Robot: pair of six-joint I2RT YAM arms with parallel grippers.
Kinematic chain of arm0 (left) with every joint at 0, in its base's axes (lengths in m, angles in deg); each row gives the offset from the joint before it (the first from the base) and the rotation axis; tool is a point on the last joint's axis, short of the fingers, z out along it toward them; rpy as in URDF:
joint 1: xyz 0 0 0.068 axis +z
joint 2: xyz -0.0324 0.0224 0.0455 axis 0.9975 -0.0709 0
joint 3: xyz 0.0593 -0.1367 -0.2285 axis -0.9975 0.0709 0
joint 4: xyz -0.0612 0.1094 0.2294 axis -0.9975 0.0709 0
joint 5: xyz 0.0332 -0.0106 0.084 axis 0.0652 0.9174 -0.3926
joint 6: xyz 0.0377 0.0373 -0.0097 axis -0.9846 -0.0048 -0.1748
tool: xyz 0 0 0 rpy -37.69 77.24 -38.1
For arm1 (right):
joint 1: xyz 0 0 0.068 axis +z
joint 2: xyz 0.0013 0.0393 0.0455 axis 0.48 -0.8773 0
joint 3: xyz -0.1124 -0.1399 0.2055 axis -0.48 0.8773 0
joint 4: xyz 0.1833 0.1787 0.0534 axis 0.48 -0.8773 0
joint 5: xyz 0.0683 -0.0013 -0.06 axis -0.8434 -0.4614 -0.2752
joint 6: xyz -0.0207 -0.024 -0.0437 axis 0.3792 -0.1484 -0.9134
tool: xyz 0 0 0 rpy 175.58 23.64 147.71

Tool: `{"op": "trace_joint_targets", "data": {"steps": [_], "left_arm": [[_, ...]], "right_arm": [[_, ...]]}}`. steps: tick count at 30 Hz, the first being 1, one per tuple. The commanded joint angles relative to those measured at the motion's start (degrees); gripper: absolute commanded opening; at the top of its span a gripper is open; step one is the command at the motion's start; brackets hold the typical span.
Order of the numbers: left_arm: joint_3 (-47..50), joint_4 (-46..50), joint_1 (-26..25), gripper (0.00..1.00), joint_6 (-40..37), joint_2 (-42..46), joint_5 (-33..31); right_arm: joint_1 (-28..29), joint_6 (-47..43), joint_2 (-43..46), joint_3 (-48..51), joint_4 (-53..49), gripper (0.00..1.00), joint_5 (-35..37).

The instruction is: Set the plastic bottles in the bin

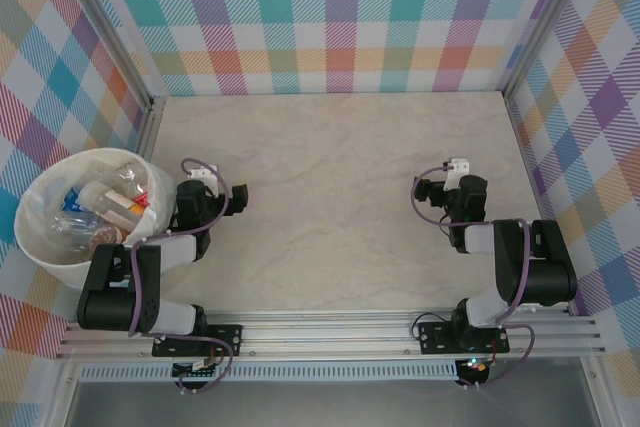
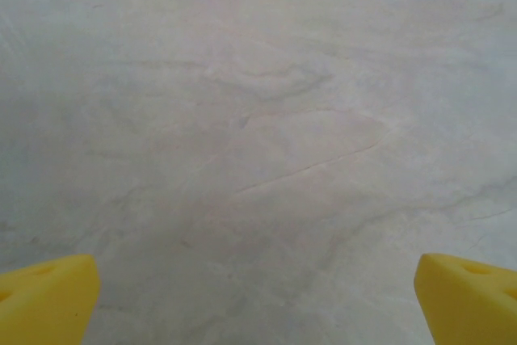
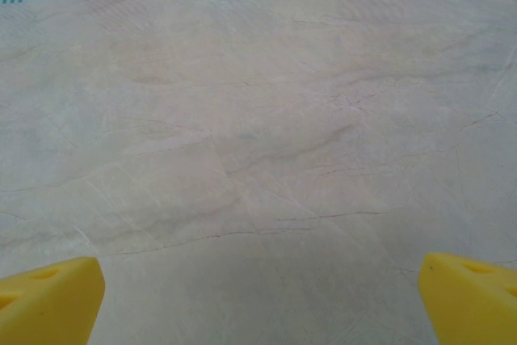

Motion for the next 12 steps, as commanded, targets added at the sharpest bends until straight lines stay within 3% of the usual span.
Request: {"op": "trace_joint_targets", "data": {"steps": [1, 2, 4, 12], "left_arm": [[2.0, -12.9, 0.6, 1.0, -0.4, -6.3, 2.6], [2.3, -18.2, 0.6, 1.0, 0.1, -8.9, 2.7], [0.5, -11.1, 0.6, 1.0, 0.1, -7.3, 1.1], [-1.2, -9.2, 0.6, 1.0, 1.6, -8.4, -1.4]], "right_arm": [[0.1, 0.6, -0.5, -0.9, 0.3, 1.0, -0.1], [0.1, 0.6, -0.5, -0.9, 0.3, 1.0, -0.1], [0.1, 0.6, -0.5, -1.0, 0.2, 1.0, -0.1], [0.1, 0.6, -0.5, -1.0, 0.1, 1.0, -0.1]]}}
